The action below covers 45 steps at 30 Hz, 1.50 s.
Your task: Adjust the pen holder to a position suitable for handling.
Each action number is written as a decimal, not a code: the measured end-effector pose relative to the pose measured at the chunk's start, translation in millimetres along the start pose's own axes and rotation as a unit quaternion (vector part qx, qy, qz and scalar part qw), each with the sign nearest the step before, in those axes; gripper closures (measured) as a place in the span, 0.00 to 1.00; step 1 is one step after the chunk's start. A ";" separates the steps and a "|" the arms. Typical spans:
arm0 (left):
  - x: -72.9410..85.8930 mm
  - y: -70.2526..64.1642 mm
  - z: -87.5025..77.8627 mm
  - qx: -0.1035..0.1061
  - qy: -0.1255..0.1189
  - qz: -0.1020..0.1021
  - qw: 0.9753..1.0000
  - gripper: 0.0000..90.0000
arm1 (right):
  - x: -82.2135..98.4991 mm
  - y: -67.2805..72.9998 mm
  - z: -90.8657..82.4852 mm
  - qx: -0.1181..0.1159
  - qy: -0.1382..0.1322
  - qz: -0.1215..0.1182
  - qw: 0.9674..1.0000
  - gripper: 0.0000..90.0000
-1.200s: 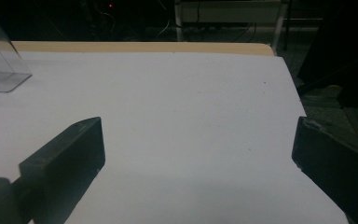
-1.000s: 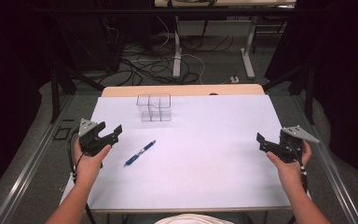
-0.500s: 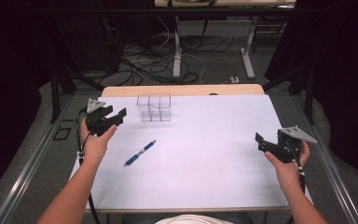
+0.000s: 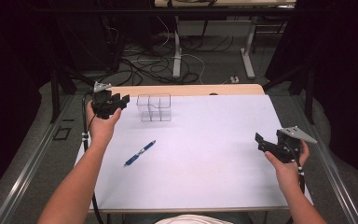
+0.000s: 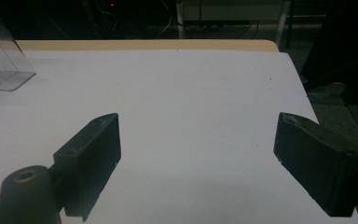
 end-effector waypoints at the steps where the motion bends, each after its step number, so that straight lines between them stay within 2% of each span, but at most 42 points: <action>1: -1.2 -0.6 1.6 -0.002 0.006 -0.002 1.000 0.66 | 0.1 -0.1 0.1 0.000 0.000 0.001 1.000 0.16; 5: -6.5 -2.6 9.0 -0.010 0.013 -0.005 1.000 0.72 | -0.1 -2.0 0.3 0.001 -0.004 0.005 1.000 0.16; 8: -8.8 -5.0 14.9 -0.001 0.021 -0.016 1.000 0.77 | 0.5 -2.9 -0.6 0.001 -0.001 0.009 1.000 0.16; 10: -9.9 -5.2 19.3 -0.004 0.027 -0.010 1.000 0.79 | 0.0 -3.6 0.1 0.002 -0.006 0.009 1.000 0.16; 13: -11.4 -5.8 26.8 -0.007 0.034 -0.018 0.999 0.83 | 1.1 -3.6 -0.2 -0.001 -0.002 0.014 1.000 0.16; 18: -9.1 -3.3 40.1 -0.019 0.040 -0.020 0.999 0.93 | 2.0 -4.2 0.8 -0.001 -0.002 0.017 1.000 0.16; 19: -7.3 -2.0 42.7 -0.020 0.046 -0.017 0.999 0.98 | 1.9 -4.0 1.0 0.001 -0.002 0.018 1.000 0.16; 22: -3.7 -0.3 53.4 -0.020 0.049 -0.018 0.998 1.00 | 2.0 -3.9 0.8 0.000 -0.002 0.017 1.000 0.16; 26: 2.3 3.3 65.1 -0.022 0.059 -0.005 0.998 1.00 | 2.7 -3.9 0.9 0.000 0.001 0.021 1.000 0.16; 28: 5.6 3.5 70.0 -0.016 0.064 0.000 0.998 1.00 | 3.0 -5.2 0.9 0.001 0.003 0.017 1.000 0.16; 32: 14.7 0.7 79.4 -0.018 0.076 0.032 0.996 1.00 | 4.2 -4.5 1.0 0.001 0.008 0.020 1.000 0.16; 36: 18.9 -3.3 86.0 -0.021 0.082 0.050 0.995 1.00 | 3.5 -4.8 1.0 0.000 0.004 0.016 1.000 0.16; 37: 19.8 -5.1 87.9 -0.023 0.080 0.049 0.995 1.00 | 3.5 -4.8 0.9 -0.001 0.004 0.016 1.000 0.16; 39: 21.9 -5.0 89.6 -0.029 0.089 0.060 0.994 1.00 | 3.7 -4.9 1.0 -0.002 0.005 0.015 1.000 0.16; 42: 24.2 -6.1 93.5 -0.032 0.091 0.054 0.994 1.00 | 4.5 -5.0 0.3 -0.001 0.009 0.017 1.000 0.16; 45: 25.6 -5.7 95.7 -0.036 0.097 0.060 0.993 1.00 | 3.9 -4.3 0.4 -0.004 0.006 0.016 1.000 0.17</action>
Point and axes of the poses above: each handheld gripper's, and its own axes: z roughly forward along the jaws, x roughly out of its underside, y roughly to its left, the point moved 8 cm from there along z, roughly forward along the jaws, and after that the axes turned 11 degrees about -x, right-handed, at the moved point
